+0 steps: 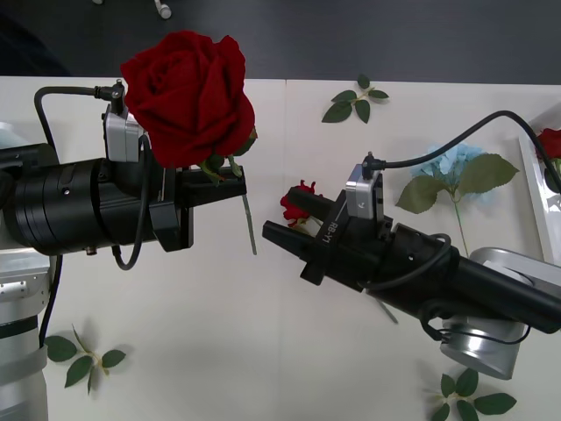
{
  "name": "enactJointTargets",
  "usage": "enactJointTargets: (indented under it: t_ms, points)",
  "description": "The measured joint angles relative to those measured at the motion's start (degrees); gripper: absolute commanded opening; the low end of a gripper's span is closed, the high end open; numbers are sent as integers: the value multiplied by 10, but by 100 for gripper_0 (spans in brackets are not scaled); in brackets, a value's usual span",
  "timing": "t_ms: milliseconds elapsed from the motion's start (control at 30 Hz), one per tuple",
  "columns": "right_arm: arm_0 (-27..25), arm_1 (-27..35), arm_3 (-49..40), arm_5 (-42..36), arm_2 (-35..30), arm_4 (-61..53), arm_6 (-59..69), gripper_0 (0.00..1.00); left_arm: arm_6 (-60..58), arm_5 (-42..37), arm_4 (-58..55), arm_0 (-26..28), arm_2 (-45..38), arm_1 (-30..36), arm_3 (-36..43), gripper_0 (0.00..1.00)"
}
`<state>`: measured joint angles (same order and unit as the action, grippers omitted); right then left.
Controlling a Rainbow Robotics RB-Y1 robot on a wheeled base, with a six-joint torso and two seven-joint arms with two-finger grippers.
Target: Put the red flowers into the right box and the blue flowers into the left box
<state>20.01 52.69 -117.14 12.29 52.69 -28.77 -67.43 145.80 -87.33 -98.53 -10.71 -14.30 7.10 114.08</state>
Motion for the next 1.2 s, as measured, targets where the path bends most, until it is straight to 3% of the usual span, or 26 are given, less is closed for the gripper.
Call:
enactJointTargets:
  t_ms: [300,700,1033,1067,1133,1167,1200]
  points:
    - [29,-5,-1,-42,15,0,0,61,0,0,0,0,0,0,0,0]
    - [49,-68,-1,-114,17,-4,2,61,0,0,0,0,0,0,0,0]
    - [66,-83,-1,-132,27,-12,16,61,0,0,0,0,0,0,0,0]
    - [66,-83,-1,-132,27,-12,16,54,0,0,0,0,0,0,0,0]
    - [66,-83,-1,-132,27,-12,16,21,0,0,0,0,0,0,0,0]
    - [66,-83,-1,-132,27,-12,16,0,0,0,0,0,0,0,0,0]
    - [66,-83,-1,-132,27,-12,16,0,0,0,0,0,0,0,0,0]
